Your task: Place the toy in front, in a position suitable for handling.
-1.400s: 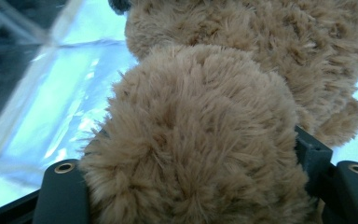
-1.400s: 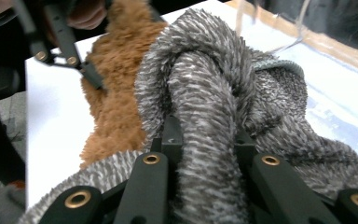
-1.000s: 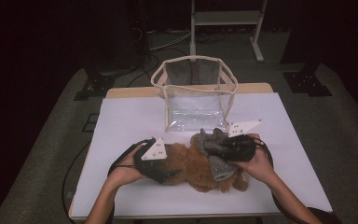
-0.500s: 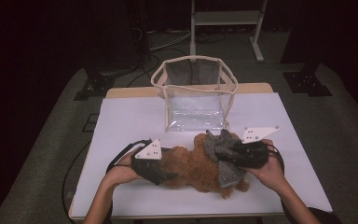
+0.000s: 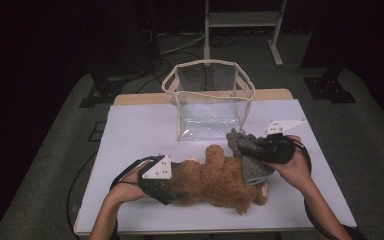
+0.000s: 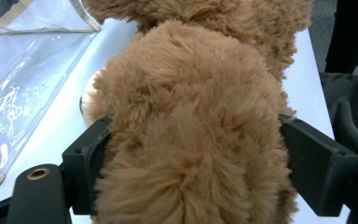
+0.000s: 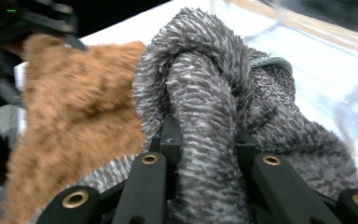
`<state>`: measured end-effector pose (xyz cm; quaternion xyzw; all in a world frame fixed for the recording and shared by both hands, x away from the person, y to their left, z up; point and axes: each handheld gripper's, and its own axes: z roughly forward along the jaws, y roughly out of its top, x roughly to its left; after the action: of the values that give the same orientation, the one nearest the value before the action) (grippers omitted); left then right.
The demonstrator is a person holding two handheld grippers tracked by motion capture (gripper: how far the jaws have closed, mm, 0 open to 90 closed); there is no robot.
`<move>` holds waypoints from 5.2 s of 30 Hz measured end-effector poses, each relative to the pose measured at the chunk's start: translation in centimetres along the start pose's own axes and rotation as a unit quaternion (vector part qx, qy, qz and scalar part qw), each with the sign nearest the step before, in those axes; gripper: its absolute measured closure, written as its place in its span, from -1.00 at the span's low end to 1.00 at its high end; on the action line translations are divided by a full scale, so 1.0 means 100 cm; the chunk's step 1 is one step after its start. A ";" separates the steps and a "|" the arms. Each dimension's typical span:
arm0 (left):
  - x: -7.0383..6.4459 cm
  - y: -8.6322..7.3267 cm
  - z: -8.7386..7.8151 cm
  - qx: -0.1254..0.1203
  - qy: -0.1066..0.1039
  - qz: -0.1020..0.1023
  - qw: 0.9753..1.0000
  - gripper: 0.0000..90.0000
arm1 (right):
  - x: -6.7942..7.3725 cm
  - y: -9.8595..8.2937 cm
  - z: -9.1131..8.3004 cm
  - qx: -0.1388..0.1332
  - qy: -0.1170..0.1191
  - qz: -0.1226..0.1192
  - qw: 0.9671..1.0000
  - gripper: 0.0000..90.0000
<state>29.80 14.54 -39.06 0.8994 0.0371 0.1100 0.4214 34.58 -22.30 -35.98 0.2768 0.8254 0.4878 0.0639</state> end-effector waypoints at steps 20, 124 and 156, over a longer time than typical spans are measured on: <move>0.000 0.000 0.003 0.000 0.004 -0.008 1.000 -0.61 | -0.001 0.000 -0.001 0.021 -0.005 -0.005 1.000 0.63; -0.004 0.014 0.045 -0.024 0.016 -0.031 0.999 -0.64 | 0.014 0.015 0.023 0.045 0.043 -0.001 0.998 0.64; 0.000 0.017 0.048 -0.025 0.019 -0.059 0.998 -0.64 | 0.028 0.010 -0.037 0.019 0.003 -0.036 0.999 0.62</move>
<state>30.81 9.85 -40.71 0.8827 0.0951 0.1034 0.4485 31.27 -23.35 -32.76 0.2472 0.8438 0.4706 0.0738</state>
